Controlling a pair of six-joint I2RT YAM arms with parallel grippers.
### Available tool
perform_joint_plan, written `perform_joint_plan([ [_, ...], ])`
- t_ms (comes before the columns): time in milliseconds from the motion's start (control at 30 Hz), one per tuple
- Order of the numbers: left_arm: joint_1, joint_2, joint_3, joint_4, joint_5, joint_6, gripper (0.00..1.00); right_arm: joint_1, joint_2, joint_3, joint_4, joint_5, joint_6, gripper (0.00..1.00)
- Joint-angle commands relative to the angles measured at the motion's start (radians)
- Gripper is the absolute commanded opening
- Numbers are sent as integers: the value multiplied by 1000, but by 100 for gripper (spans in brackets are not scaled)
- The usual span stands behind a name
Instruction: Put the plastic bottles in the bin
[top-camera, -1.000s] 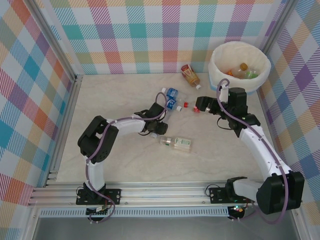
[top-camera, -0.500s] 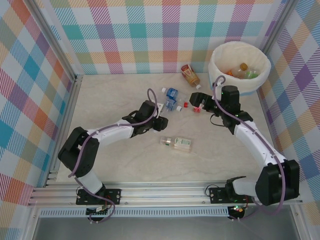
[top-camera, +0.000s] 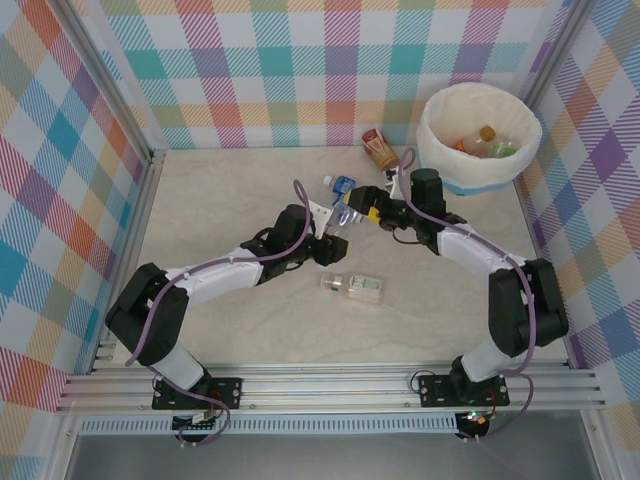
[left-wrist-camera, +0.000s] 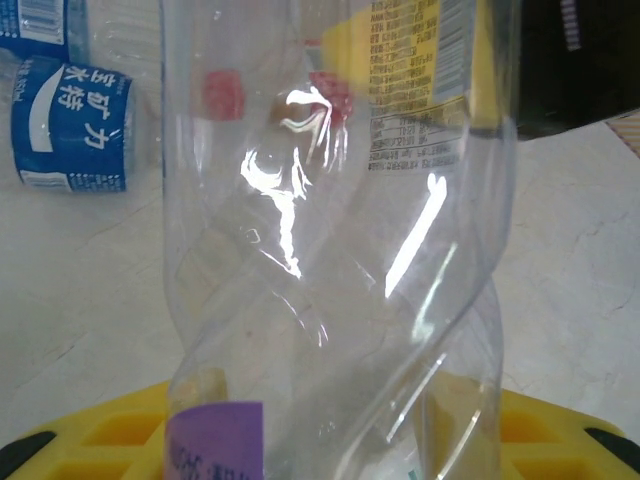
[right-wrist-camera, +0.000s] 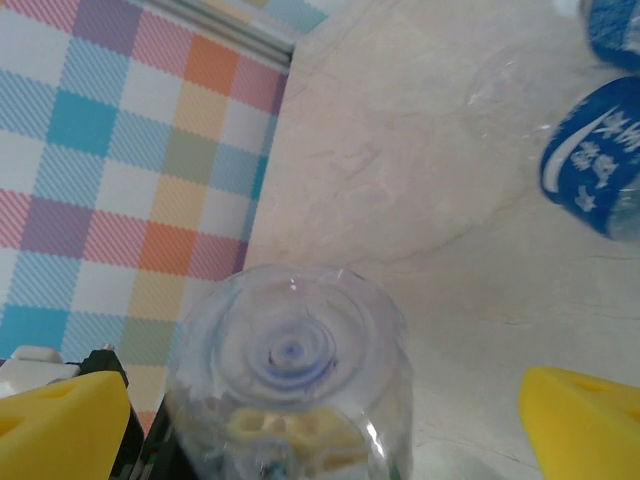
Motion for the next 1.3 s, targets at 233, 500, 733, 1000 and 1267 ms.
perform_joint_plan([
  [233,-17,-28,-5,50,55,3,31,52,56,32,36,-2,13,83],
  [500,-17,-34,20,14,76,-3,40,80,4,-23,29,54,11,63],
  [733,-17,-56,37,-8,116,-48,74,89,-75,-56,-3,131,-20,52],
  [1000,-17,-137,-43,116,182,-132,100,86,-155,-6,-135,240,-116,49],
  [1267,-15,-246,-145,248,29,-204,100,60,-198,82,-152,313,-146,47],
])
